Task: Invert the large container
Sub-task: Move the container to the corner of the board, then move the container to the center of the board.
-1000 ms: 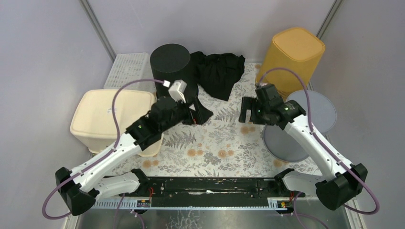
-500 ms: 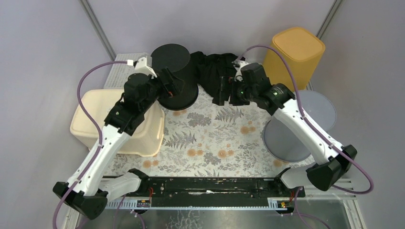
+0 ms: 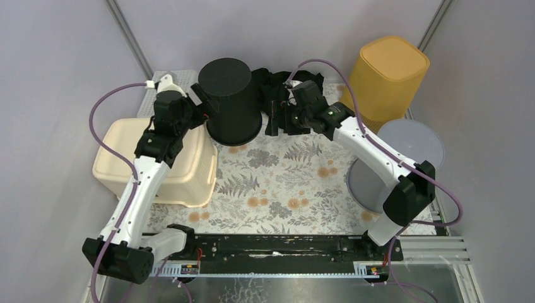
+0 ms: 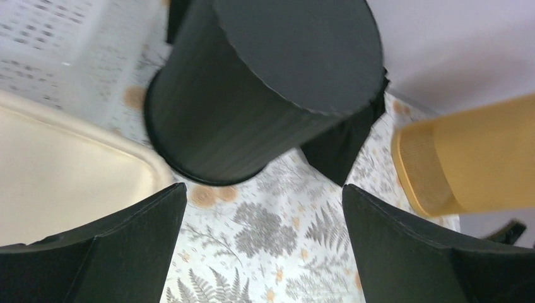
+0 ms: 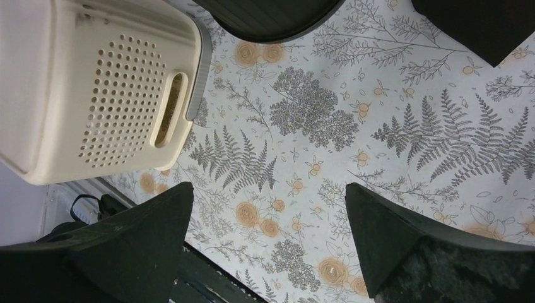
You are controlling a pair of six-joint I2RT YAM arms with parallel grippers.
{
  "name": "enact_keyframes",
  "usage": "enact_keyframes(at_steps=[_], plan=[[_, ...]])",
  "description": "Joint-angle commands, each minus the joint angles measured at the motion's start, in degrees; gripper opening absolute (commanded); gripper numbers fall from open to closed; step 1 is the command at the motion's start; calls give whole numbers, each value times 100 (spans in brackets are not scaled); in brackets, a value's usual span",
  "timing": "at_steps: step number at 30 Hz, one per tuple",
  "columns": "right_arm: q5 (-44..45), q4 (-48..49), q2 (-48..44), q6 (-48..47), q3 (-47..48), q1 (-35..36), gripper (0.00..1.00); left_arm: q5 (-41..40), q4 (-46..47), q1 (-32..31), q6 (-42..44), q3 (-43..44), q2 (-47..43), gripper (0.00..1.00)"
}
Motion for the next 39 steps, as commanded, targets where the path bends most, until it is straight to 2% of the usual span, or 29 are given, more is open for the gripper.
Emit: enact_keyframes(at_steps=[1,9,17,25,34,39], plan=[[-241,410,-137,-57,101,88,97,-291,281,419,48,120,173,100],[-388,644,-714,-27,-711,287,96,-424,509,818,-5,445,921,100],[-416,714,-1100,50,-1231,348,96,-517,849,1150,-75,418,1226,100],[-357,727,-1410,69,-1592,348,96,-641,881,1326,-194,880,2001,100],[-249,649,-1597,51,-1726,352,97,445,872,1262,-174,1961,3665,100],[-177,557,-1587,-21,-1689,344,97,705,934,702,-50,2282,4039,100]])
